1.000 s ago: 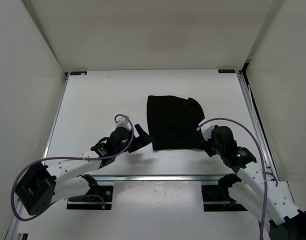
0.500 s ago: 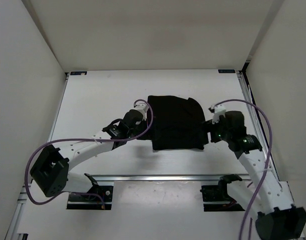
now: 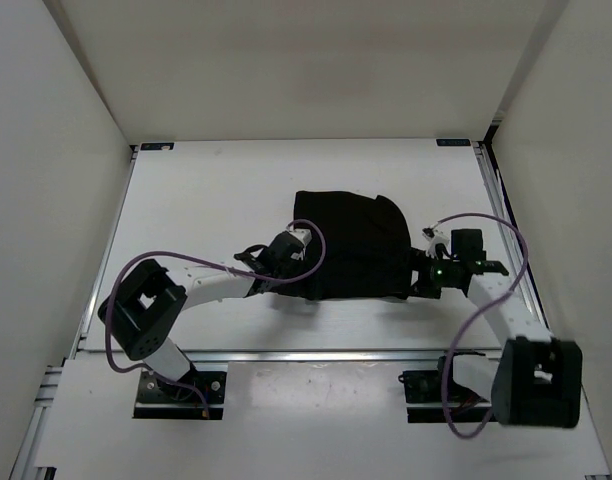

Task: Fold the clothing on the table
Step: Fold the skirt

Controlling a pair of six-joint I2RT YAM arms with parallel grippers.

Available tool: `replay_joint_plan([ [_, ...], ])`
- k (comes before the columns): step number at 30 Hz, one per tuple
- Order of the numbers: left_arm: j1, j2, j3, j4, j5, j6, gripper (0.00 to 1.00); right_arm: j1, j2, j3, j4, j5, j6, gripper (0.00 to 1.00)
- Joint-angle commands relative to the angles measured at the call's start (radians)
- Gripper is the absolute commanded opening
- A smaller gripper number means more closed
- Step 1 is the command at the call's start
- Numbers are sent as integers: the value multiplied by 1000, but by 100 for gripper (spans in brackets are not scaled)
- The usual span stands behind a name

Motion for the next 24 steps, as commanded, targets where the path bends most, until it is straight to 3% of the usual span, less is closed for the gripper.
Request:
replay_joint_plan([
  [1, 6, -25, -2, 57, 15, -16, 98, -123, 140, 61, -28, -51, 28, 79],
  [6, 19, -18, -14, 87, 34, -23, 99, -215, 263, 69, -31, -19, 14, 78],
  [14, 28, 51, 0, 126, 53, -34, 99, -120, 273, 63, 21, 72, 43, 79],
  [20, 20, 105, 5, 182, 73, -59, 98, -120, 322, 83, 65, 136, 42, 81],
  [24, 25, 114, 5, 185, 94, -62, 96, -140, 357, 87, 93, 118, 46, 76],
])
